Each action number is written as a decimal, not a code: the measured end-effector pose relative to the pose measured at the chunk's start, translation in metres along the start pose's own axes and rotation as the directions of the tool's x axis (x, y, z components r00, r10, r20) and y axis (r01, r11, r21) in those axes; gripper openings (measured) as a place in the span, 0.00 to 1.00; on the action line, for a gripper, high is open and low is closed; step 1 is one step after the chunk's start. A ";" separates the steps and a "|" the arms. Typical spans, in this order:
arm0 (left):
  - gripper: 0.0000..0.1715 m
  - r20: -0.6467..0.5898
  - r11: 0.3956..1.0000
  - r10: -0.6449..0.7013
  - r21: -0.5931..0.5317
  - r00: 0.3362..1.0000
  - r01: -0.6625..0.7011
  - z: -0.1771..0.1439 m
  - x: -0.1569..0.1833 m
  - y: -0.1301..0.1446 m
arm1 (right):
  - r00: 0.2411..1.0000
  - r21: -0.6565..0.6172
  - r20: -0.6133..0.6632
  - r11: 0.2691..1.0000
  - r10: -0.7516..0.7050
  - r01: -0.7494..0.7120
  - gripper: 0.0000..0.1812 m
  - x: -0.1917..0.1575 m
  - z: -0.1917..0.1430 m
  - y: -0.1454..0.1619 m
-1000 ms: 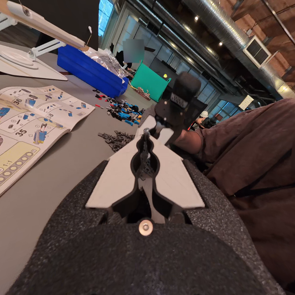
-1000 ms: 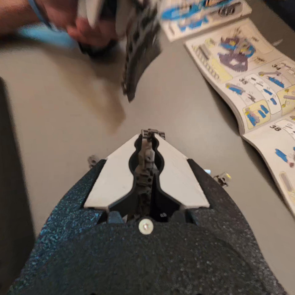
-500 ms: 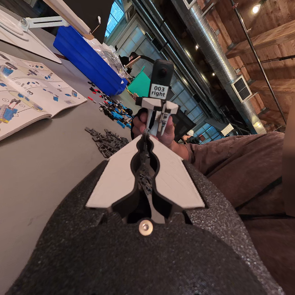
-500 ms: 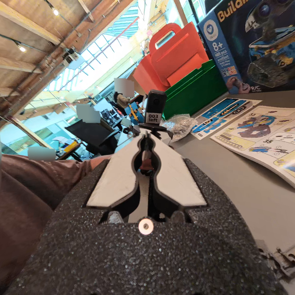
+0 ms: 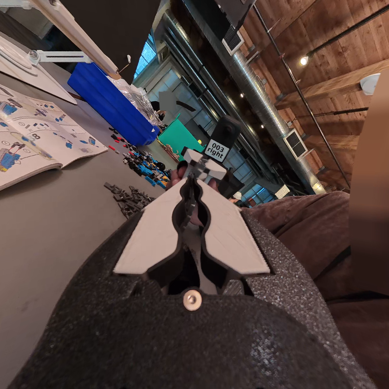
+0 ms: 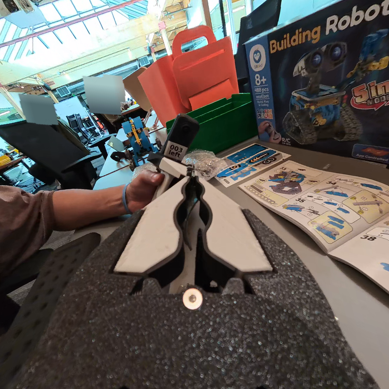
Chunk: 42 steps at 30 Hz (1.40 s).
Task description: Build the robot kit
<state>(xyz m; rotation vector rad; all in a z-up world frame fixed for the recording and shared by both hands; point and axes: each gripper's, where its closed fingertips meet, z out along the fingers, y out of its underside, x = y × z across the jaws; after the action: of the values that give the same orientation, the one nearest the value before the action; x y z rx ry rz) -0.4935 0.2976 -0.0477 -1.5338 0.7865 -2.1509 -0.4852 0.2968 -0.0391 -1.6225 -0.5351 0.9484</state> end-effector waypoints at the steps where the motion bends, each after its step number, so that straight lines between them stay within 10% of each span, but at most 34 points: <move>1: 0.01 -0.002 1.000 0.004 -0.003 1.000 -0.004 0.000 0.001 0.000 | 1.000 0.002 -0.004 1.000 -0.009 0.009 0.01 0.001 -0.001 -0.001; 42: 0.01 0.062 0.988 0.026 -0.153 0.998 -0.016 0.005 -0.009 0.023 | 0.996 -0.348 0.048 0.936 0.077 -0.056 0.03 0.006 -0.016 0.034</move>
<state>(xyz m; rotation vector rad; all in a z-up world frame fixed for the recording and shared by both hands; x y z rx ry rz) -0.4865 0.2843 -0.0677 -1.6523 0.9604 -2.0573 -0.4733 0.2823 -0.0719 -1.9421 -0.7252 0.9961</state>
